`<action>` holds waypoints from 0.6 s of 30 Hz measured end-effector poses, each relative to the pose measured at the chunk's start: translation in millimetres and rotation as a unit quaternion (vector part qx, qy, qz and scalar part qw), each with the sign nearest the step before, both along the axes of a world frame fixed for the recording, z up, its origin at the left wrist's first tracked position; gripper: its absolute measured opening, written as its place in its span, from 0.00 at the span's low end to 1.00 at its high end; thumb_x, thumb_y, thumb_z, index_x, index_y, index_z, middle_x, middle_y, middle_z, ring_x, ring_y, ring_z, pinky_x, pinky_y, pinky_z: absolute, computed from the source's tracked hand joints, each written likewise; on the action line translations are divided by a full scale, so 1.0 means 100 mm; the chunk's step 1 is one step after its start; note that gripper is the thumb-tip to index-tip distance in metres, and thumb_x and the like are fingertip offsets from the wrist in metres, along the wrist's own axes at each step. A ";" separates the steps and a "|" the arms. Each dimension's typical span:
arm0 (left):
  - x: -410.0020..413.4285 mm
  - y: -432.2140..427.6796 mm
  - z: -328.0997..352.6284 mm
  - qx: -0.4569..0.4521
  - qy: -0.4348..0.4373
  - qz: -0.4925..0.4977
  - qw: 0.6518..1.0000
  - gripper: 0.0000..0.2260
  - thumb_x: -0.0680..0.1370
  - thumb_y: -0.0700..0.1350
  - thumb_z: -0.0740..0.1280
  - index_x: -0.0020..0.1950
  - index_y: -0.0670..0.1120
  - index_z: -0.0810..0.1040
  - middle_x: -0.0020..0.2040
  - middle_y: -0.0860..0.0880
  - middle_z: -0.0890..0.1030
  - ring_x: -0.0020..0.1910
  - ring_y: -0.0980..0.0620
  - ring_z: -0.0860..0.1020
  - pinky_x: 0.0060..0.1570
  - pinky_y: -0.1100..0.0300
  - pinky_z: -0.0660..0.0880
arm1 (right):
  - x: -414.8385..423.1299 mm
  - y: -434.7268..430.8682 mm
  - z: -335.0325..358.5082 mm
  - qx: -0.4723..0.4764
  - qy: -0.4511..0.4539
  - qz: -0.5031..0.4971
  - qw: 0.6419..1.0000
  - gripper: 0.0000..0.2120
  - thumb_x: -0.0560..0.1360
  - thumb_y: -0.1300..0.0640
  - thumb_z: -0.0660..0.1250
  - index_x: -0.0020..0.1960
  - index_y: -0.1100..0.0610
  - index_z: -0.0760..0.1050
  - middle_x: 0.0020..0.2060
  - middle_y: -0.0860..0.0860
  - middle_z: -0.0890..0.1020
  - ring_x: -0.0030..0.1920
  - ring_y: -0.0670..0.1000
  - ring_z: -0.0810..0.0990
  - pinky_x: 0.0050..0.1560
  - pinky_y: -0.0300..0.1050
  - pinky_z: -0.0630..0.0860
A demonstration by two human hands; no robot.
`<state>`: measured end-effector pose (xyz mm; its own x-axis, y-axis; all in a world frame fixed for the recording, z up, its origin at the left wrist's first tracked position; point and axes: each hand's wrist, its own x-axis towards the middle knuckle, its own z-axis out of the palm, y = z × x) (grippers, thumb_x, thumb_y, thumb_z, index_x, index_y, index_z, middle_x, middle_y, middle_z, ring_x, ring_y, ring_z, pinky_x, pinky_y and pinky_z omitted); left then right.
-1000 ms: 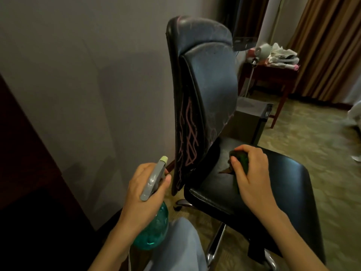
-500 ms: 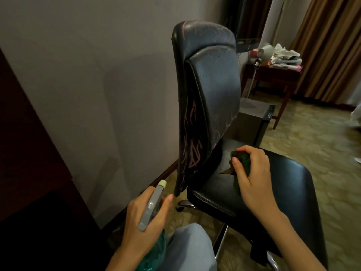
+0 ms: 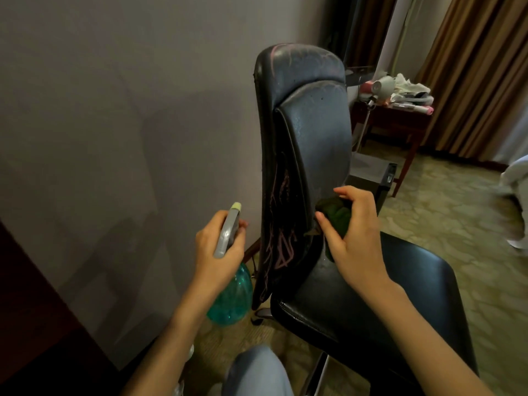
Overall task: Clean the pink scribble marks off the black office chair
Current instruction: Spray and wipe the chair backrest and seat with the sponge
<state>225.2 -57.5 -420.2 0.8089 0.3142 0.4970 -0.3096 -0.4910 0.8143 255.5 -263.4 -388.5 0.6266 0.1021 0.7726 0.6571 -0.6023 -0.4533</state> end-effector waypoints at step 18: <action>0.70 -0.14 -0.01 -0.030 -0.010 -0.021 0.999 0.07 0.76 0.43 0.69 0.53 0.45 0.79 0.39 0.51 0.81 0.38 0.57 0.78 0.35 0.69 0.74 | 0.92 0.52 0.57 -0.125 -0.248 0.027 0.960 0.12 0.74 0.61 0.70 0.56 0.63 0.78 0.55 0.59 0.79 0.58 0.60 0.74 0.61 0.53 0.71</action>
